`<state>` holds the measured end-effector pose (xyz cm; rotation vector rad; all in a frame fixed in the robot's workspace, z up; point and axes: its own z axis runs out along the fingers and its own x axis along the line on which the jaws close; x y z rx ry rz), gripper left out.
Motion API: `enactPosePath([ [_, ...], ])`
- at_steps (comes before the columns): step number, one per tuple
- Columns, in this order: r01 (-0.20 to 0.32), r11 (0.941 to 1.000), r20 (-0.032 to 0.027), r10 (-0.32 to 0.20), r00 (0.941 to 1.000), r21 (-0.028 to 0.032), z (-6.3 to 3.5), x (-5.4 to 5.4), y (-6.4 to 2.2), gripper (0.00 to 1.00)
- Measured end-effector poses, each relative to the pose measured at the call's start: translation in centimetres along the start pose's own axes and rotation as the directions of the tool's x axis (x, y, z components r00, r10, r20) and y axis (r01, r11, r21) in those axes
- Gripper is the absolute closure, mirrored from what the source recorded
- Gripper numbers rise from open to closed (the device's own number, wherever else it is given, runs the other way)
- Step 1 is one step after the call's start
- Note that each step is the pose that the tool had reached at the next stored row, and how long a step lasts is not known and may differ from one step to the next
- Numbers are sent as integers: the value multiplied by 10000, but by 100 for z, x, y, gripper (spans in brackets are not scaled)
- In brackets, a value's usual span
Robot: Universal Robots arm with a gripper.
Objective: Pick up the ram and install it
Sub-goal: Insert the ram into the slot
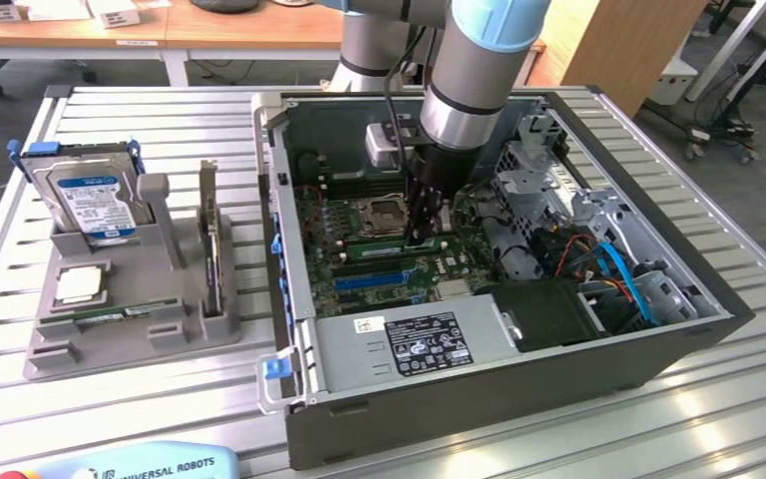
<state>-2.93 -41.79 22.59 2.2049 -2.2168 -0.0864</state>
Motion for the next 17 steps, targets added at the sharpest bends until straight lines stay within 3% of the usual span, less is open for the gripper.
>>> enactPosePath([
  [8, 0, 10000, -2, 0, 10000, 0, -85, -2, 4, 81],
  [17, 0, 10000, -2, 0, 10000, 0, -265, -7, 13, 81],
])
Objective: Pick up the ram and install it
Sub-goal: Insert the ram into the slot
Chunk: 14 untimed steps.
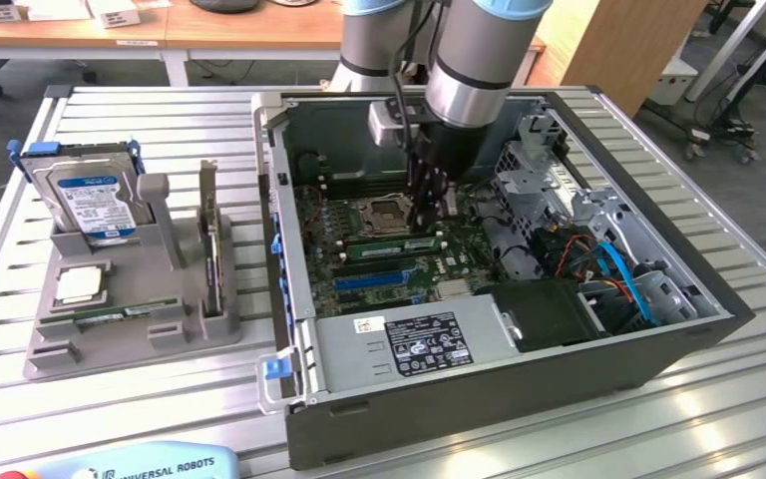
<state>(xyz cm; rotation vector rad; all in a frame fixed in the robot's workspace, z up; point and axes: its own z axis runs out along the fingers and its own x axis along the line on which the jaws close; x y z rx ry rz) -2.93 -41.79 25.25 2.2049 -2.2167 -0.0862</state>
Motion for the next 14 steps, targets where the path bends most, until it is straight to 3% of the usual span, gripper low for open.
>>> enactPosePath([
  [14, 0, 10000, 1, 0, 10000, 1, -167, -5, 8, 81],
])
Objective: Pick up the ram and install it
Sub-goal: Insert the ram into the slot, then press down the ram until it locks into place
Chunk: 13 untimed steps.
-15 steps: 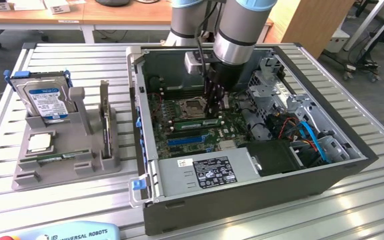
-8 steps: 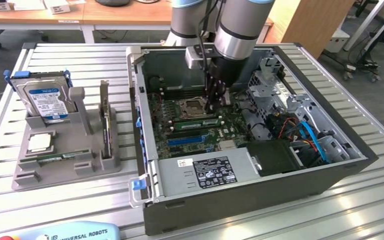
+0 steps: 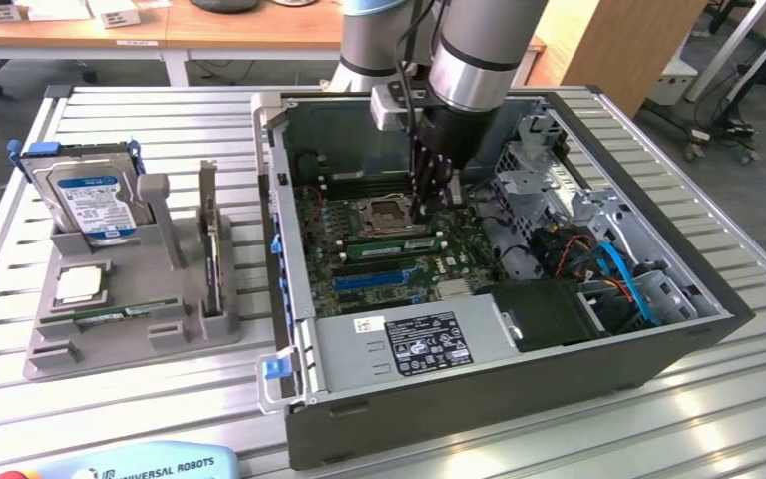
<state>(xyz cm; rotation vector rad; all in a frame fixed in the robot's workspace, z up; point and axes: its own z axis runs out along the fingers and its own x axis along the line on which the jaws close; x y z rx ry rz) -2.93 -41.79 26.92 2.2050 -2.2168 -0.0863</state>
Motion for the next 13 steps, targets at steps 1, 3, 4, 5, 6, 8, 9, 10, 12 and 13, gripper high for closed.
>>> enactPosePath([
  [1, 0, 10000, 0, 0, 10000, 0, 0, 0, 0, 81],
  [3, 0, 10000, -1, 0, 10000, -1, -1, 0, 0, 81],
  [4, 0, 10000, -2, 0, 10000, -1, -1, 0, 0, 81],
  [5, 0, 10000, -1, 0, 10000, -1, -1, 0, 0, 81],
  [6, 0, 10000, -2, 0, 10000, -1, -1, 0, 0, 81],
  [8, -1, 10000, -2, 1, 10000, -1, -1, 0, 0, 81],
  [9, 0, 10000, -1, 0, 10000, -1, -1, 0, 0, 81],
  [10, 0, 10000, -1, 0, 10000, -1, -1, 0, 0, 81],
  [12, -1, 10000, -2, 1, 10000, -1, -1, 0, 0, 81],
  [13, 0, 10000, -1, 0, 10000, 0, -1, 0, 0, 81],
])
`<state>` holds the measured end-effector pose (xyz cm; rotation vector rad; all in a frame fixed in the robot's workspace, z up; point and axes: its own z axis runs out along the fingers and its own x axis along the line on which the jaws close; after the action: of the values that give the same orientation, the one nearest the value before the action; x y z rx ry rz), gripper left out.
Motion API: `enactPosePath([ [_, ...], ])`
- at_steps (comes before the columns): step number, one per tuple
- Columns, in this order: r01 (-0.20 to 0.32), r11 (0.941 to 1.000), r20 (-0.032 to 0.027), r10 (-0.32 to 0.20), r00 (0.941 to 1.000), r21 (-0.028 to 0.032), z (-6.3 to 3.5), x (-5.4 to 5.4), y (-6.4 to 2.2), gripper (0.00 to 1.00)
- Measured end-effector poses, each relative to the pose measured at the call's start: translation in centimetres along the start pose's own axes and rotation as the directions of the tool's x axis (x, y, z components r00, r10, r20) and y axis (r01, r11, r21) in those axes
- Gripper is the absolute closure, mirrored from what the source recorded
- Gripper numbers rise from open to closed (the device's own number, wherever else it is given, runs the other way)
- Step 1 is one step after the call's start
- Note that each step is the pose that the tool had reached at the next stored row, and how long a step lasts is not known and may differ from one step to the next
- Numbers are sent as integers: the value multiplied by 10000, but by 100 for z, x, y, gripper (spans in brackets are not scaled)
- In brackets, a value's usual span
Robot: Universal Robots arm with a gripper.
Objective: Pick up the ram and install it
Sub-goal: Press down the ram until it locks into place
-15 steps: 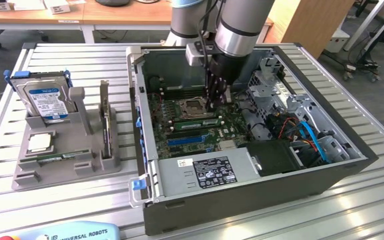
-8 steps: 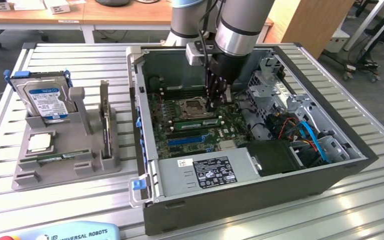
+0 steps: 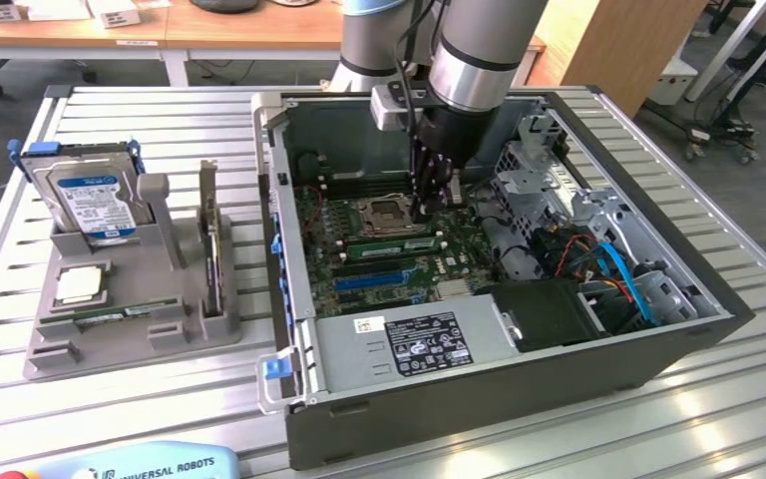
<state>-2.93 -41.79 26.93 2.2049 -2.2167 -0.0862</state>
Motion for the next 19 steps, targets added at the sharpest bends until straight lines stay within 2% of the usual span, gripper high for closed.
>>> enactPosePath([
  [1, 0, 10000, 0, 0, 10000, 0, 0, 0, 0, 82],
  [2, 0, 10000, 0, 0, 10000, 0, 0, 0, 0, 89],
  [11, 1, 10000, -1, -1, 10000, -1, -1, 0, -14, 90],
  [19, 5, 10000, 0, -5, 10000, -1, -13, -2, -257, 90],
])
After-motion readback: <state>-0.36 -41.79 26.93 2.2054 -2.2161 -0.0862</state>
